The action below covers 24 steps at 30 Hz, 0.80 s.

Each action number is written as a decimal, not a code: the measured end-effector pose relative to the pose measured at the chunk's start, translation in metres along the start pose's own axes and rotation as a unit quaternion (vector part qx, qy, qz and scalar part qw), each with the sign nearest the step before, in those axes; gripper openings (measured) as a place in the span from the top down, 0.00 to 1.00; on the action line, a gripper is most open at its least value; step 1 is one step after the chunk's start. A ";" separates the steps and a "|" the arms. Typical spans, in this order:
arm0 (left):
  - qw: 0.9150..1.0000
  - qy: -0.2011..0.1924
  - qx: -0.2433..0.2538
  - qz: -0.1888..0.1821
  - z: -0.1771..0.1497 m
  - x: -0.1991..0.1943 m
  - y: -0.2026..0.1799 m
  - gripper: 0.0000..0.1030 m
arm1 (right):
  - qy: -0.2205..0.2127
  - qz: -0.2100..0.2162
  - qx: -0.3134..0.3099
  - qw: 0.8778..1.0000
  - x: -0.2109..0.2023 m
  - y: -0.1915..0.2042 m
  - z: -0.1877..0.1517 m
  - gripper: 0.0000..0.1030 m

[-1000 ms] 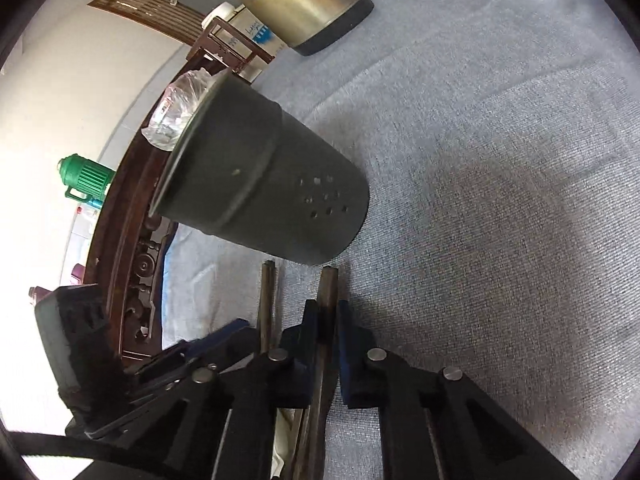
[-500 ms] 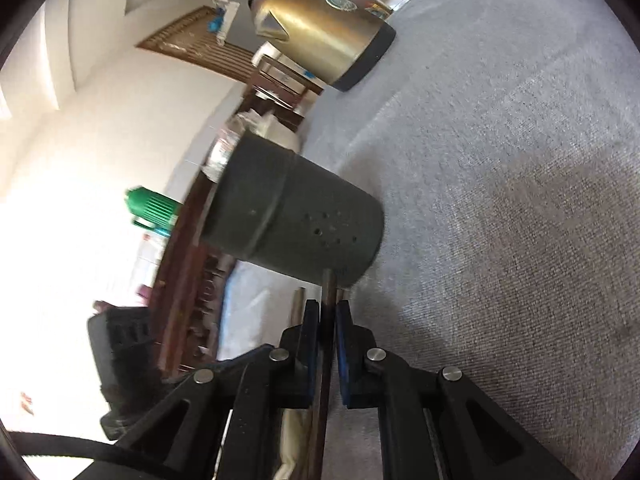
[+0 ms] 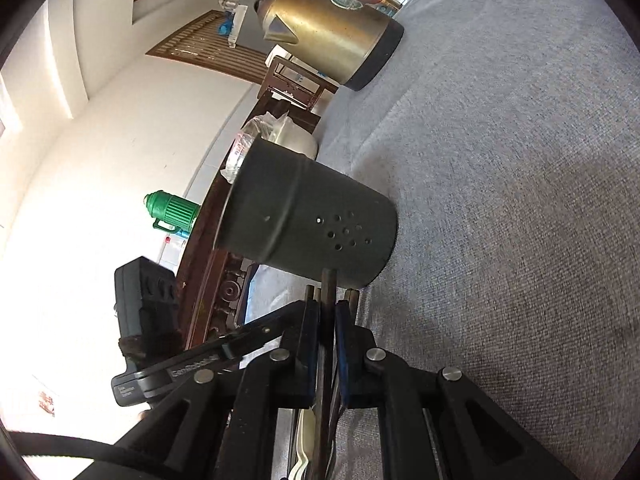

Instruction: Organize utensils

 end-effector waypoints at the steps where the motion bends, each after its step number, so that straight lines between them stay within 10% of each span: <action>1: 1.000 0.002 0.002 0.004 0.000 0.001 0.000 0.65 | 0.000 0.000 0.000 1.000 0.001 0.000 0.001 0.92; 9: 1.000 0.008 0.010 0.015 -0.005 0.003 0.005 0.89 | -0.002 0.001 -0.001 1.000 0.001 -0.002 0.003 0.92; 24: 0.997 -0.070 0.001 -0.019 -0.016 -0.079 0.013 0.93 | -0.025 0.012 0.005 1.000 -0.008 -0.004 0.005 0.92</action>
Point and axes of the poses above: each gripper's, at about its wrist camera, not at the fingertips, and x roughly the way its jaws point, y to its left, z to its top, the point moved 7 cm from there along x, roughly the way its jaws point, and after that the axes turned 8 degrees about -x, right-handed, at the moved point
